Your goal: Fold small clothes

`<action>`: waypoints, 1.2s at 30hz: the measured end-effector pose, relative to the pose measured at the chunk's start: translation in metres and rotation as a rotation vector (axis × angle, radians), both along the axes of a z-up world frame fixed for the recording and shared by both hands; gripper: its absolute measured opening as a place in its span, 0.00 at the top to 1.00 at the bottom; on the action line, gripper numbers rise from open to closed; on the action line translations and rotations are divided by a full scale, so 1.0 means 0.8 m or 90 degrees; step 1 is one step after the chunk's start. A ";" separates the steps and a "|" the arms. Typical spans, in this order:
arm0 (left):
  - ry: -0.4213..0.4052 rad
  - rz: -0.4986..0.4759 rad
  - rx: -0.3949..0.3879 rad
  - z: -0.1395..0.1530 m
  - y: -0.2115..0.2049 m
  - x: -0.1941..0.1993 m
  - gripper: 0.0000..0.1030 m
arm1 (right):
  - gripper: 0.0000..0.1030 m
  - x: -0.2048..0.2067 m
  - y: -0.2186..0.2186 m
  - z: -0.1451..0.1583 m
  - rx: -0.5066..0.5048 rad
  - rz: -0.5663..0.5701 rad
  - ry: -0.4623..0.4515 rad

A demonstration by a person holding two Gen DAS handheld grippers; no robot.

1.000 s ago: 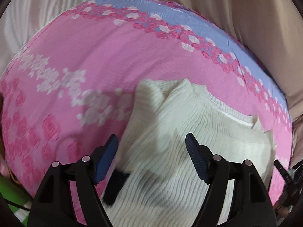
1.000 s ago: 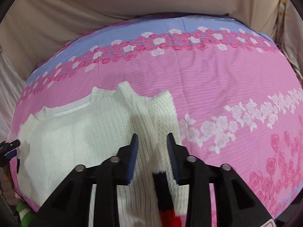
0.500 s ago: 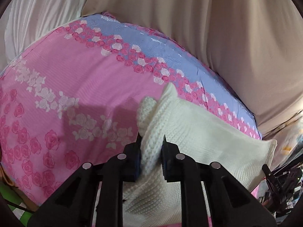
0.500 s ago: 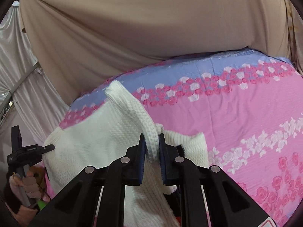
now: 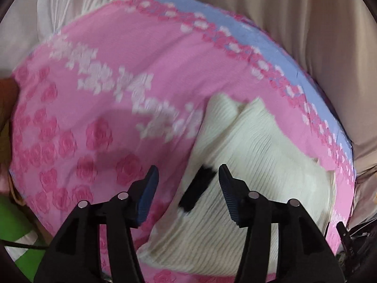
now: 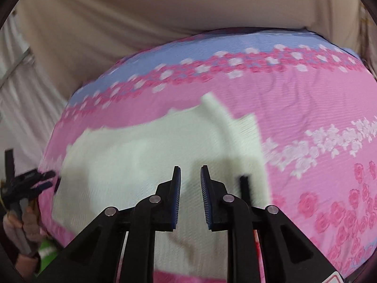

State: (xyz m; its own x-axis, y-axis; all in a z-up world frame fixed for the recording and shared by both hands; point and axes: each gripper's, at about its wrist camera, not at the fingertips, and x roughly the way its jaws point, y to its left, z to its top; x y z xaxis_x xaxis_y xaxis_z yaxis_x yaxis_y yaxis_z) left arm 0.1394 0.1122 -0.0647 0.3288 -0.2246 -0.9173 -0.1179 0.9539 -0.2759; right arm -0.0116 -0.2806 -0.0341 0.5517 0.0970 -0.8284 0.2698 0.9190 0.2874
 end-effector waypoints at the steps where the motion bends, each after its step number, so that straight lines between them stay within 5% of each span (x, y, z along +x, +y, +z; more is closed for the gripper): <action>1: 0.020 0.008 -0.009 -0.011 0.003 -0.001 0.50 | 0.82 0.005 0.016 -0.004 0.004 0.020 0.005; 4: 0.076 0.027 -0.070 -0.041 0.005 -0.010 0.45 | 0.85 0.027 0.064 -0.011 0.002 0.083 0.024; 7: 0.077 0.035 -0.065 -0.049 0.004 -0.019 0.33 | 0.87 0.049 0.104 -0.015 -0.015 0.133 0.036; 10: 0.076 0.026 -0.081 -0.051 0.004 -0.019 0.33 | 0.88 0.074 0.130 -0.020 -0.044 0.157 0.046; 11: 0.077 0.019 -0.089 -0.051 0.005 -0.017 0.35 | 0.88 0.085 0.137 -0.024 -0.050 0.158 0.053; 15: 0.094 0.023 -0.178 -0.057 0.019 -0.008 0.76 | 0.89 0.119 0.146 -0.060 -0.074 0.155 0.111; 18: 0.101 0.033 -0.230 -0.056 0.026 -0.004 0.83 | 0.90 0.126 0.158 -0.076 -0.115 0.171 0.129; 26: -0.011 -0.047 -0.301 0.037 -0.010 -0.020 0.86 | 0.90 0.119 0.162 -0.077 -0.144 0.193 0.103; 36: -0.121 -0.278 -0.278 0.157 -0.191 -0.055 0.86 | 0.89 0.063 0.067 -0.045 0.043 0.085 0.041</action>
State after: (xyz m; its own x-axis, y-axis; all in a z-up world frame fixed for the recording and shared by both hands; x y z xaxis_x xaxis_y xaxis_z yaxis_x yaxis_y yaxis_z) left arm 0.0951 -0.0408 0.0608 0.2699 -0.7136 -0.6465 0.3452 0.6985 -0.6269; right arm 0.0386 -0.2273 -0.0701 0.4766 0.2233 -0.8503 0.1656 0.9271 0.3363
